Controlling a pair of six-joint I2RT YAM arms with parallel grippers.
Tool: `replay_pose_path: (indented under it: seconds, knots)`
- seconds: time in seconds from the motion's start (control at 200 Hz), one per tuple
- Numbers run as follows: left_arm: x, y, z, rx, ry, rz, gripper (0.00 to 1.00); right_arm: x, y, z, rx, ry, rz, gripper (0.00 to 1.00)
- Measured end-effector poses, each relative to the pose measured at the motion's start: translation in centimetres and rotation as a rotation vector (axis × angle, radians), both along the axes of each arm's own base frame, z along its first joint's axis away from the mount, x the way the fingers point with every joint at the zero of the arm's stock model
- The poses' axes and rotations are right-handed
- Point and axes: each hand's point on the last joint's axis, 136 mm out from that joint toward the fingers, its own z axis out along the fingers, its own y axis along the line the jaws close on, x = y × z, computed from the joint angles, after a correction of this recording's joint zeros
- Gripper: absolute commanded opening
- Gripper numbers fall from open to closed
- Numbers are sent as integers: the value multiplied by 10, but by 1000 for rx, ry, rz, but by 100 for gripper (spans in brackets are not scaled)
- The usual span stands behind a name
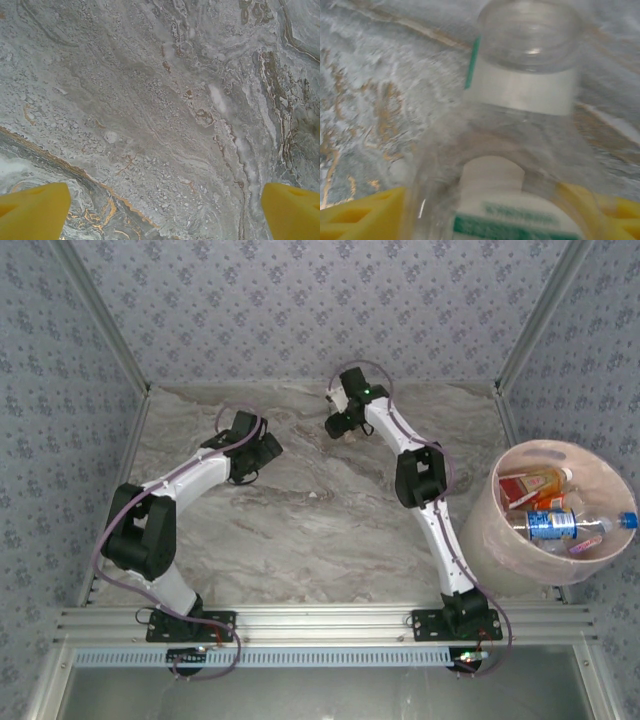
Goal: Put the plastic bottles in the bin
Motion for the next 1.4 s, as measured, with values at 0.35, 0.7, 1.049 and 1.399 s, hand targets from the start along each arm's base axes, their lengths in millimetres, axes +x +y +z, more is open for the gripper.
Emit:
replay_pose_path:
  seconds: [0.35, 0.7, 1.049, 1.399]
  knots:
    - [-5, -2, -6, -16, 12, -13, 98, -30, -29, 52, -9, -47, -100, 52]
    - [-14, -4, -1, -55, -10, -34, 98, -114, -55, 246, 166, -405, -152, 50]
    - [-11, -16, 1, -110, -35, -67, 98, -230, -135, 368, 254, -675, -349, 49]
    - [-10, -21, 3, -131, -45, -82, 98, -334, -276, 403, 53, -862, -845, 50]
